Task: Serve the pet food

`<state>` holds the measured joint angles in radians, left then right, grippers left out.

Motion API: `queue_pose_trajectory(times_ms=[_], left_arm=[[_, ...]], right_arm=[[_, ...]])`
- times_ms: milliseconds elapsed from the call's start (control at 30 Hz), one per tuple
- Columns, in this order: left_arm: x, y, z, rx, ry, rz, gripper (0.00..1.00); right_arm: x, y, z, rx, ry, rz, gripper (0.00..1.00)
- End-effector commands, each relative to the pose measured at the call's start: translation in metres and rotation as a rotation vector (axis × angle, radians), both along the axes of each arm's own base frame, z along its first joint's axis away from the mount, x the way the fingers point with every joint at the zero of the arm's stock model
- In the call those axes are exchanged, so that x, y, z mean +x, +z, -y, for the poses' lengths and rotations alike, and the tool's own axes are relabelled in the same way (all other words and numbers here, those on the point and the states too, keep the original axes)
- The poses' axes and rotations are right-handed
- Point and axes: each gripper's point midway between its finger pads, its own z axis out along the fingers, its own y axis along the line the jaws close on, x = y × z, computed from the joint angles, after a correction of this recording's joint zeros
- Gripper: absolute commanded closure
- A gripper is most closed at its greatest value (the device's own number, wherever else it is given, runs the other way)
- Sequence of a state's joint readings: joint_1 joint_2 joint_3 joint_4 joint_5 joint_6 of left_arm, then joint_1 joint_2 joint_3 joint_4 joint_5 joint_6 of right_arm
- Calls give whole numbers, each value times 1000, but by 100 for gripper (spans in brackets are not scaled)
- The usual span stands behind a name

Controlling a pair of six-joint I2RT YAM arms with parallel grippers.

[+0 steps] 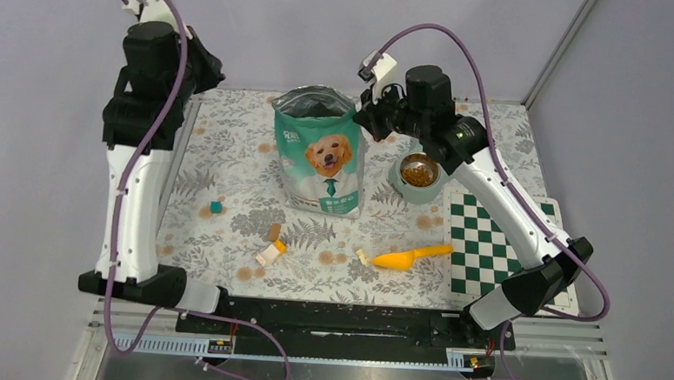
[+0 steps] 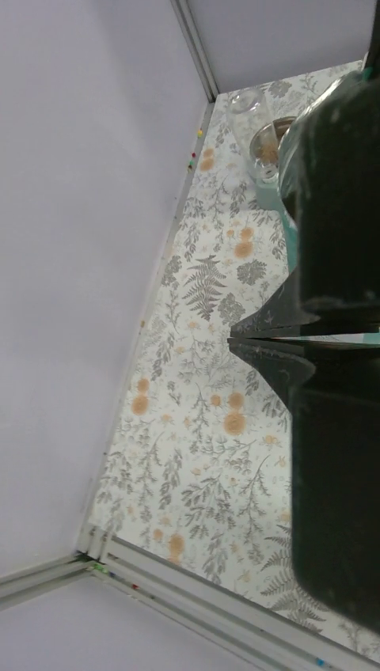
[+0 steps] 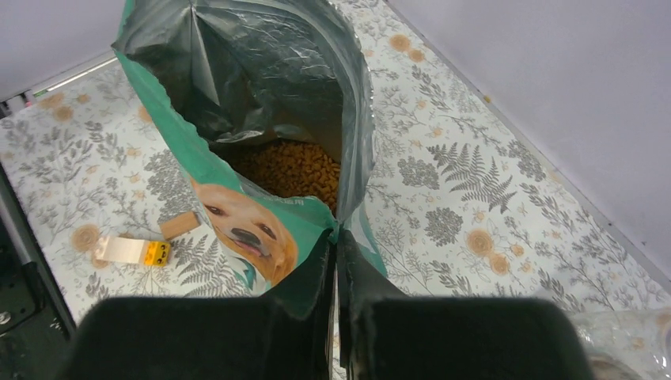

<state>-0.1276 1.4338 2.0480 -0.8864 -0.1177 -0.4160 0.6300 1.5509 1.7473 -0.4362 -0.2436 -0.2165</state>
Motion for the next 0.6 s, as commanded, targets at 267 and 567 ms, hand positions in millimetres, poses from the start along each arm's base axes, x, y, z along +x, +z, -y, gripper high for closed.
queue_pose_trajectory(times_ms=[267, 567], left_arm=[[-21, 6, 36, 226, -384, 144, 46], [-56, -9, 71, 269, -791, 204, 23]], right_arm=[[-43, 89, 1, 220, 157, 176, 35], [-47, 50, 11, 116, 227, 39, 8]])
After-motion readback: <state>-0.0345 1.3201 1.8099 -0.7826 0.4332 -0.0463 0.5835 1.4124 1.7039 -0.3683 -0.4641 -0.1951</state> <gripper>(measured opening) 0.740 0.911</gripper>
